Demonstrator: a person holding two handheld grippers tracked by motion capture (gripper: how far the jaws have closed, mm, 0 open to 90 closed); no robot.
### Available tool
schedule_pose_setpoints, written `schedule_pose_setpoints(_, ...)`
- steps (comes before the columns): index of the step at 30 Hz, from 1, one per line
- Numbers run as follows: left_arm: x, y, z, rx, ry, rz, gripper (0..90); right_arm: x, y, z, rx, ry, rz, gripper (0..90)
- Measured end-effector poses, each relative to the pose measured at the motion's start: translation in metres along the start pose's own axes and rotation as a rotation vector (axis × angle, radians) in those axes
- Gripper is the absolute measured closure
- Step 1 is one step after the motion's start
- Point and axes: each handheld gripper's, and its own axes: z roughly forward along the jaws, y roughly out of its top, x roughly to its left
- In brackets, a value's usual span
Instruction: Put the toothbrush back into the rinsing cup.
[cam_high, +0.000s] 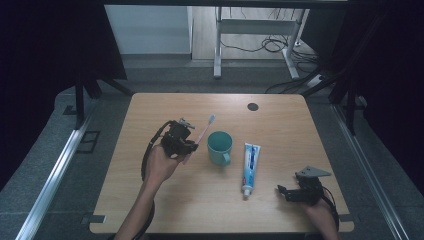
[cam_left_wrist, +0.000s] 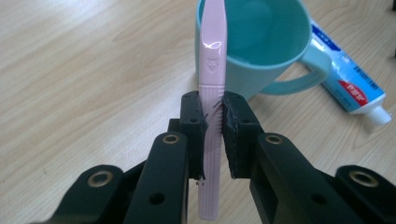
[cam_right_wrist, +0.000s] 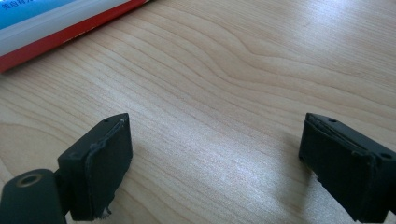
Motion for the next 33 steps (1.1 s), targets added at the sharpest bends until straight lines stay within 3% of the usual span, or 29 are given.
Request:
schedule_pose_setpoints(8,-0.005,0.009,-0.002,-0.060,-0.004,0.032,79.2,0.000,0.000,0.000,0.000,0.000,0.000,9.4)
schedule_pose_setpoints(20,-0.011,0.024,-0.004,-0.156,-0.015,0.027,79.2,0.000,0.000,0.000,-0.001,0.000,-0.002,9.4)
schedule_pose_setpoints(33,-0.020,0.044,0.001,-0.227,-0.018,0.048,79.2,0.000,0.000,0.000,-0.001,0.000,-0.001,9.4)
